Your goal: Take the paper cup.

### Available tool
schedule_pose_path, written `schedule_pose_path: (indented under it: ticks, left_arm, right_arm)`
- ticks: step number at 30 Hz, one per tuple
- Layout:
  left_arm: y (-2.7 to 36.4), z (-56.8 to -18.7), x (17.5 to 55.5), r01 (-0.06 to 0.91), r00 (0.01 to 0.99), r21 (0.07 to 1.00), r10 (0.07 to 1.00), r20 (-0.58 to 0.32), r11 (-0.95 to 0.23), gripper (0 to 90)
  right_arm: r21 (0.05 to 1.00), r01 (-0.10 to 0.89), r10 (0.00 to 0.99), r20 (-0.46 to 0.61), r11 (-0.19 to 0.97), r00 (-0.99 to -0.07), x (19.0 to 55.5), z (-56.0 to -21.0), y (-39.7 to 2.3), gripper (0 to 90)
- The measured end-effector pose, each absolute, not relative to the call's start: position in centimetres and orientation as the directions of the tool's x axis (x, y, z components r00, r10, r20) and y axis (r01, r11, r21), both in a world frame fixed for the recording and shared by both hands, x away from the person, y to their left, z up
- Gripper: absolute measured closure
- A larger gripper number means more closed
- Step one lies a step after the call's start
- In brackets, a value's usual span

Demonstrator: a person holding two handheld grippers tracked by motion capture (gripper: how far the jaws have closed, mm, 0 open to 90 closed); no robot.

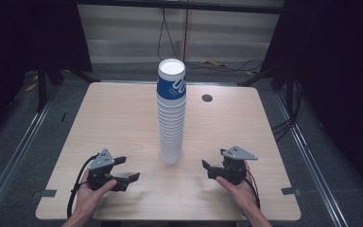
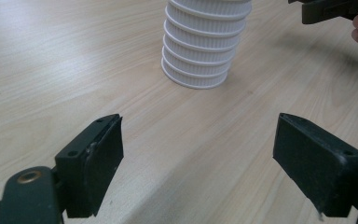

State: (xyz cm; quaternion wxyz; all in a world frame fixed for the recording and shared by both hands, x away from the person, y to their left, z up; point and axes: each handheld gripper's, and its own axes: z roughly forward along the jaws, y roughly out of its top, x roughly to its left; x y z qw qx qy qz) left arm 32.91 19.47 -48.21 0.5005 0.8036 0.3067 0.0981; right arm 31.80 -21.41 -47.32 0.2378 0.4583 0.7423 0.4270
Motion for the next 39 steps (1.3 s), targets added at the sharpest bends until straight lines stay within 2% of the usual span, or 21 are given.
schedule_pose_path:
  ticks: [14, 18, 29, 32, 39]
  left_arm:
    - [19.0, -48.5, 33.4, 0.396, 0.800, 0.860, 0.581, -0.151, -0.322, 16.1]
    - [18.8, -48.4, 32.9, 0.385, 0.804, 0.868, 0.575, -0.149, -0.314, 16.3]
    - [19.0, -48.5, 32.7, 0.379, 0.822, 0.867, 0.548, -0.156, -0.323, 17.9]
    - [19.0, -48.5, 32.6, 0.378, 0.821, 0.870, 0.549, -0.157, -0.317, 17.9]
    - [18.9, -48.6, 32.8, 0.379, 0.824, 0.860, 0.547, -0.146, -0.341, 18.5]
  right_arm:
    - [0.858, 0.466, 0.860, 0.060, 0.215, -0.507, 31.8, -47.3, -21.3, 16.1]
    - [0.870, 0.446, 0.830, 0.082, 0.211, -0.552, 31.5, -46.6, -21.4, 16.0]
    - [0.879, 0.426, 0.810, 0.085, 0.213, -0.580, 31.4, -45.0, -20.9, 16.2]
    - [0.875, 0.427, 0.791, 0.090, 0.227, -0.605, 31.4, -44.5, -20.6, 20.2]
    - [0.870, 0.429, 0.766, 0.100, 0.243, -0.635, 31.5, -43.6, -20.0, 20.4]
